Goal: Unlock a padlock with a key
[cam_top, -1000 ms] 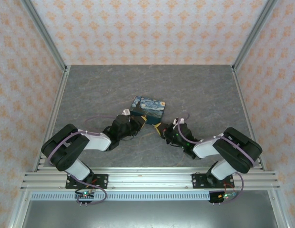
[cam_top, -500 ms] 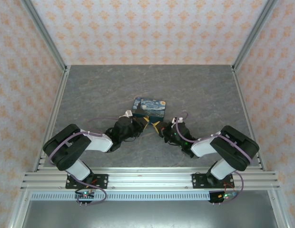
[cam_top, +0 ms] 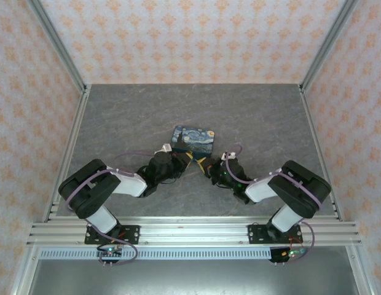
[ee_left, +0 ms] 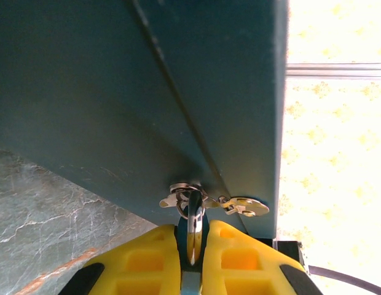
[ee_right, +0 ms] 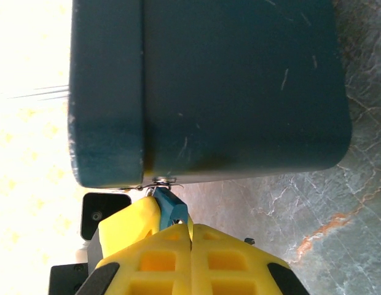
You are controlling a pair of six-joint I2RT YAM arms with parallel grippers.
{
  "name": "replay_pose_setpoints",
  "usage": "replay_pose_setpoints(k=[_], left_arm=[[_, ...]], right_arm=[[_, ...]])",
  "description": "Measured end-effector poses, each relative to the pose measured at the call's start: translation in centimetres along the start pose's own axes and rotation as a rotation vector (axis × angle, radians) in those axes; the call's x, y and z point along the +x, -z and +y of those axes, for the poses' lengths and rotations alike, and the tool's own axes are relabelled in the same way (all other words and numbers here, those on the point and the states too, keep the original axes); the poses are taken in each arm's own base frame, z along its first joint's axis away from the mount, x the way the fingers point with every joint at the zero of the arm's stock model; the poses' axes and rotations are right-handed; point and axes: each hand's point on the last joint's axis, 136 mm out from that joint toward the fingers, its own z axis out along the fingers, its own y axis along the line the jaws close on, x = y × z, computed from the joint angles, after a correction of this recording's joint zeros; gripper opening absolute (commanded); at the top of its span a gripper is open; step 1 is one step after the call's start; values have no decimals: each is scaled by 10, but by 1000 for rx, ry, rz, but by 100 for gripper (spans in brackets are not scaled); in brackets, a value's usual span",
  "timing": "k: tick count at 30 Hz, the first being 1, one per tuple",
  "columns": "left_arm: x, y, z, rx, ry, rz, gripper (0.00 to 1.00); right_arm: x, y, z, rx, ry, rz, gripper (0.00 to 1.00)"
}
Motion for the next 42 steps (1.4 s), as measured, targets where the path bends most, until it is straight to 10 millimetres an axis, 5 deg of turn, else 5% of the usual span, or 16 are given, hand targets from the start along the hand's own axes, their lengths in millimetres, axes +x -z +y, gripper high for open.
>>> replay_pose_setpoints(k=[42], left_arm=[[-2,-2,-3,8,4,-20,0]], right_arm=[[0,-6,3,-9,-21,1,0]])
